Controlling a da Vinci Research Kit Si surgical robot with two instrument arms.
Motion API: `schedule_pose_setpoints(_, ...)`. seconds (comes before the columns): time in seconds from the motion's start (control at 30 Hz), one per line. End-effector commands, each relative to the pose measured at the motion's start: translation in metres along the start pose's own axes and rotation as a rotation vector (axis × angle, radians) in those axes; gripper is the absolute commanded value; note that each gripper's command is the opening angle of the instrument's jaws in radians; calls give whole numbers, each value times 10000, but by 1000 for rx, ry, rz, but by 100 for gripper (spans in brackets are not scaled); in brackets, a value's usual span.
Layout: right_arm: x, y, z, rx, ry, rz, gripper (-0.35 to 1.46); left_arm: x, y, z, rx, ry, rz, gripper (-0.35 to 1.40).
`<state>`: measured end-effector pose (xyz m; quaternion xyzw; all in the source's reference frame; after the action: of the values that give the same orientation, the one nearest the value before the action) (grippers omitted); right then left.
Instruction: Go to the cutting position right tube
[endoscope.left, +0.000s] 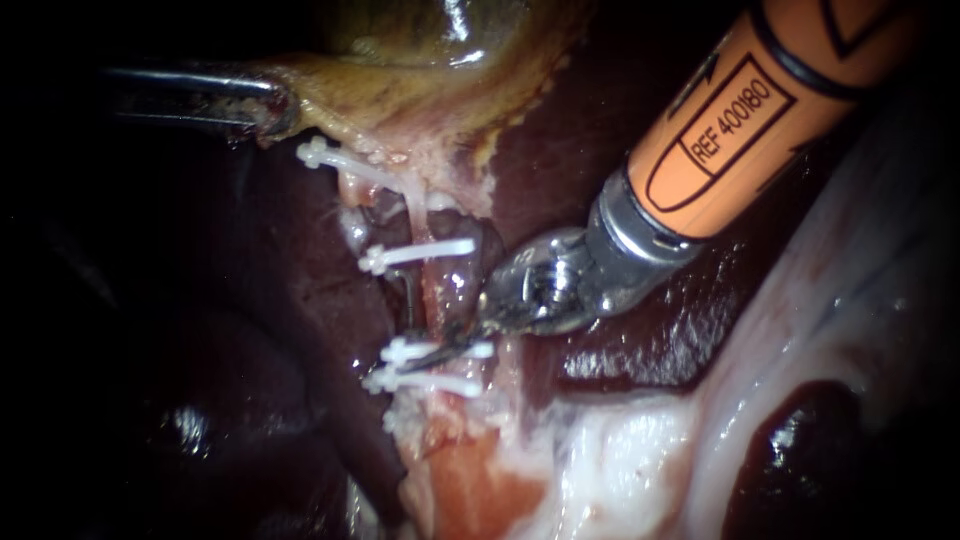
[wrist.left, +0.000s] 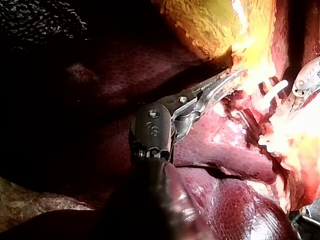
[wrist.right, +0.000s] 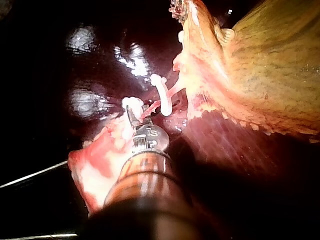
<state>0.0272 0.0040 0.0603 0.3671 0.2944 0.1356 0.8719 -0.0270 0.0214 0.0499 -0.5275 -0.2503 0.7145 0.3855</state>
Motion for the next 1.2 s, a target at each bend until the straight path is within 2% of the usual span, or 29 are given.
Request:
schedule_pose_setpoints(0.03, 0, 0, 0, 0, 0, 0, 19, 0, 0, 0, 0, 0, 0, -35)
schedule_pose_setpoints(0.1, -1, 0, 0, 0, 0, 0, 35, 0, 0, 0, 0, 0, 0, -35)
schedule_pose_setpoints(0.23, -2, 1, -1, 3, -1, -7, 108, 0, 0, 0, 0, 0, 0, -35)
schedule_pose_setpoints(0.33, -3, 4, 0, -5, 16, -8, 133, 0, 0, 0, 0, 0, 0, -35)
schedule_pose_setpoints(0.47, -7, 9, -1, 28, 85, -14, 141, 0, 0, 0, 0, 0, 0, -35)
schedule_pose_setpoints(0.53, -8, 11, -2, 39, 106, -16, 143, 0, 0, 0, 0, 0, 0, -35)
schedule_pose_setpoints(0.8, -9, 20, -13, 95, 197, -4, 143, 0, 1, -1, 0, 0, 0, -35)
schedule_pose_setpoints(0.93, -7, 21, -20, 139, 263, 23, 143, 0, 1, -1, 0, 0, 0, -35)
schedule_pose_setpoints(1.03, -5, 20, -21, 153, 283, 40, 143, 0, 1, -1, 0, 0, 0, -35)
schedule_pose_setpoints(1.2, 1, 20, -13, 154, 291, 46, 143, 0, 1, -1, 0, 0, 0, -35)
